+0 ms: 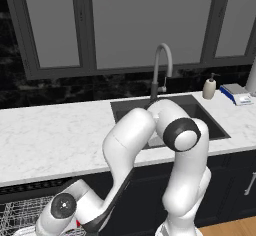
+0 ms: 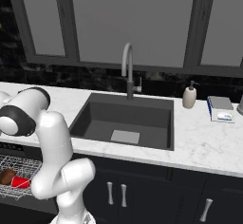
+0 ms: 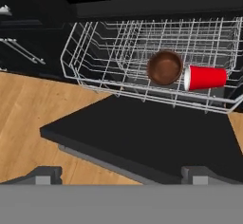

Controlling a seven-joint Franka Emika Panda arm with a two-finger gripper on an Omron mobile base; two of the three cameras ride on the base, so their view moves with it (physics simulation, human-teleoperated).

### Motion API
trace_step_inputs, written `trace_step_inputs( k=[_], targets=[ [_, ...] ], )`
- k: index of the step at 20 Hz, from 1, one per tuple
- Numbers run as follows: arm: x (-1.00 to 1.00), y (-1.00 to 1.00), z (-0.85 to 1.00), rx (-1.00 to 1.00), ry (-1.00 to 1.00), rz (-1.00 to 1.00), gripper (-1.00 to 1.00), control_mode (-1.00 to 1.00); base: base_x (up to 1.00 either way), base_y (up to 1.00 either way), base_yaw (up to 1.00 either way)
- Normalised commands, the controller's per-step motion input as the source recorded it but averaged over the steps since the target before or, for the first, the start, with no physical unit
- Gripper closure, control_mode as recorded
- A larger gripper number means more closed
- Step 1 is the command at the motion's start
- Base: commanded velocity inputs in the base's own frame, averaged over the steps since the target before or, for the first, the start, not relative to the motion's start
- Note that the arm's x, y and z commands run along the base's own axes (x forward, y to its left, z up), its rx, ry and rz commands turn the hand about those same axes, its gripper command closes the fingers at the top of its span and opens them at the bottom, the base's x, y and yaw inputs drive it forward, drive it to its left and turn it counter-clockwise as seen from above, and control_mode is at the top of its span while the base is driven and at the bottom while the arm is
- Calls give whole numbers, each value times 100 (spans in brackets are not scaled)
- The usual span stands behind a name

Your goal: Pick up the cup and bowl from the counter, place them in the dishwasher, and close the dishwasher door.

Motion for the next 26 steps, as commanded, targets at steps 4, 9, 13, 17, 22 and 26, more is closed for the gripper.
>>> trace_step_inputs(
  k=[4,9,13,17,22,26],
  targets=[
    [-20,-4,0,5,-3,4,-100,-100,0,0,0],
    [-3,-3,0,2,0,0,-100,-100,0,0,0],
    [0,0,0,0,0,0,-100,-100,0,0,0],
    [0,0,0,0,0,0,-100,-100,0,0,0],
    [0,0,0,0,0,0,-100,-100,0,0,0],
    [-31,0,0,0,0,6,-100,-100,0,0,0]
  ],
)
